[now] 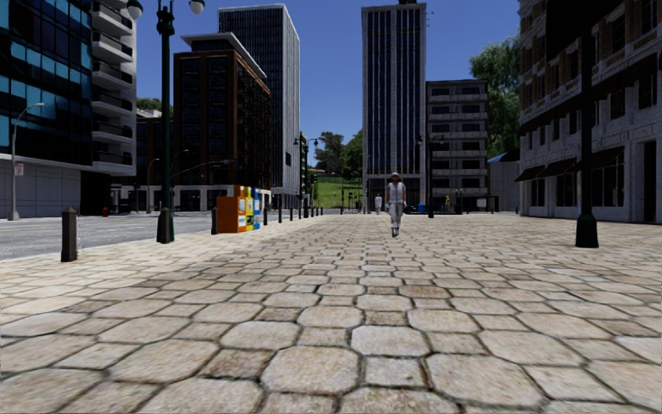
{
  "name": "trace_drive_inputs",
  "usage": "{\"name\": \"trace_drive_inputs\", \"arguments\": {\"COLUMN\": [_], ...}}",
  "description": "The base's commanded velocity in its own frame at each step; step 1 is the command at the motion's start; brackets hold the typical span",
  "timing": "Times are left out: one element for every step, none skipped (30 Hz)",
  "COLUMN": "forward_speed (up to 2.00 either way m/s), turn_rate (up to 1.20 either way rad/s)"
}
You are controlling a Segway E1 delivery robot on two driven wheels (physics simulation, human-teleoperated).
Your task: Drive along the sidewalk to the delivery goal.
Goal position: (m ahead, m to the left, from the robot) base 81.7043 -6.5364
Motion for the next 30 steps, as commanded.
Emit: {"name": "trace_drive_inputs", "arguments": {"forward_speed": [2.00, 2.00, 2.00, 2.00, 2.00, 2.00, 2.00, 2.00, 2.00, 2.00, 2.00, 2.00, 2.00, 2.00, 2.00, 2.00, 2.00, 2.00, 2.00, 2.00, 2.00, 2.00, 2.00, 2.00, 2.00, 2.00, 2.00, 2.00, 2.00, 2.00], "turn_rate": [0.46, 0.64, 0.68, 0.68, 0.69, 0.22, 0.02, 0.00, 0.00, 0.00, 0.00, 0.00, 0.00, 0.00, 0.00, 0.00, 0.00, 0.00, 0.00, 0.00, 0.00, 0.00, 0.00, 0.00, 0.00, 0.00, 0.00, 0.00, 0.00, 0.00]}}
